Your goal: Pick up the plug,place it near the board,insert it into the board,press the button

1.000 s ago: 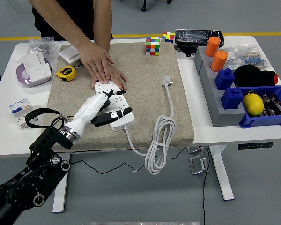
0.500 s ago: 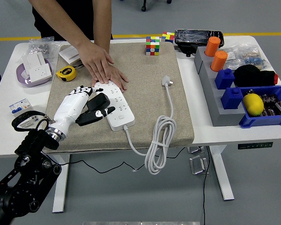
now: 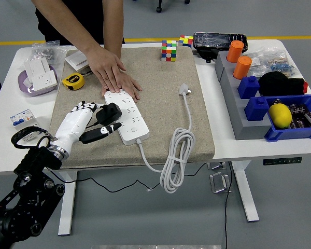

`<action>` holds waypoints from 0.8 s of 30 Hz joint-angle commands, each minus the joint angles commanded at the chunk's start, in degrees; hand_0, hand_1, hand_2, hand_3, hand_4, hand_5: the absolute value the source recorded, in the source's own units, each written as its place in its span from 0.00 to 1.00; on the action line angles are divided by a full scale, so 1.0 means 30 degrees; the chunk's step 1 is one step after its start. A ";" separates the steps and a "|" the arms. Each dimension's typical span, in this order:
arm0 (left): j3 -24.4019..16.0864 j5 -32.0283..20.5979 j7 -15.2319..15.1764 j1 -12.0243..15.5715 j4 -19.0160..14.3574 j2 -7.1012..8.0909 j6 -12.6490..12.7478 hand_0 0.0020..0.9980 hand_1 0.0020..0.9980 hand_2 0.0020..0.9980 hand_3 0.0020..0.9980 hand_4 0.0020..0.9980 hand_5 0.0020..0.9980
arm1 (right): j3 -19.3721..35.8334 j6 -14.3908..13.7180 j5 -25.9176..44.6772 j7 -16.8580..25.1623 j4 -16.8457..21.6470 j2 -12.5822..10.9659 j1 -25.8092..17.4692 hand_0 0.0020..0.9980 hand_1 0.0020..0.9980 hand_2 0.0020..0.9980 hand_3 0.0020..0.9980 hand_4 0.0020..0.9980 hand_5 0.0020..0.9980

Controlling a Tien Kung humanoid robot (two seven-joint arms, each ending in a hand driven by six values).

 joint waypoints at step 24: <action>0.1638 0.0000 -0.0261 -0.1407 0.1586 0.0004 -0.0088 0.99 0.95 0.88 0.85 1.00 1.00 | -0.0087 0.0094 0.0018 -0.0121 -0.0017 -0.0020 0.0005 0.83 0.78 0.76 0.76 1.00 1.00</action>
